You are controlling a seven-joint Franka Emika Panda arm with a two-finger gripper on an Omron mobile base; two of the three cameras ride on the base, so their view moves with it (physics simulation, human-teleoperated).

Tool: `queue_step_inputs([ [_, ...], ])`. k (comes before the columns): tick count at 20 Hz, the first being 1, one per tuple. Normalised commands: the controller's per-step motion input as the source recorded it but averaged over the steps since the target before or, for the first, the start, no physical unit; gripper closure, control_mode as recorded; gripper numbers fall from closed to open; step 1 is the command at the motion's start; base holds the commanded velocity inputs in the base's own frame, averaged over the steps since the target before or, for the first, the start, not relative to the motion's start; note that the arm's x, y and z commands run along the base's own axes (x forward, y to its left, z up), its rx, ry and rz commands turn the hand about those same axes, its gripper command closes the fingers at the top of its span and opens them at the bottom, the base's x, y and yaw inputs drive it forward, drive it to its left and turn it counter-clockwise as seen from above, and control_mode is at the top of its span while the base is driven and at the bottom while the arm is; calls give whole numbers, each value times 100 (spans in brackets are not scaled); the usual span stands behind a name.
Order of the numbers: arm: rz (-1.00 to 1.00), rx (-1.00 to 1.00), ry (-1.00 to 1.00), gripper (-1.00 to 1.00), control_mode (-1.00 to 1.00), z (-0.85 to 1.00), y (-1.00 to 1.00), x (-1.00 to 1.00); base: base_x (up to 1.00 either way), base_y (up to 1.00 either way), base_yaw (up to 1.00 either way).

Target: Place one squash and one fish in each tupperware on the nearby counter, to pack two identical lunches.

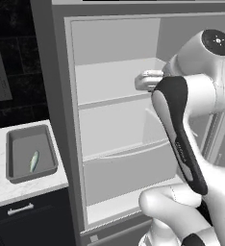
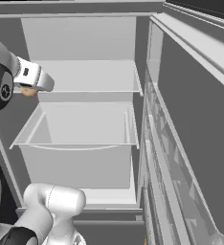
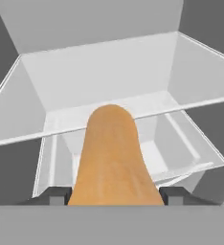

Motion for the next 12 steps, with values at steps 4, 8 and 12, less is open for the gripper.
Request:
queue_step_inputs([
  [4, 6, -28, 23, 100, -100, -100, 10, -100, 0, 0, 0],
  [8, 4, -14, 9, 100, 100, -50, 1, -50, -50, 0, 3],
  [12, 0, 0, 0, 100, 100, 0, 0, 0, -100, 9, 2],
])
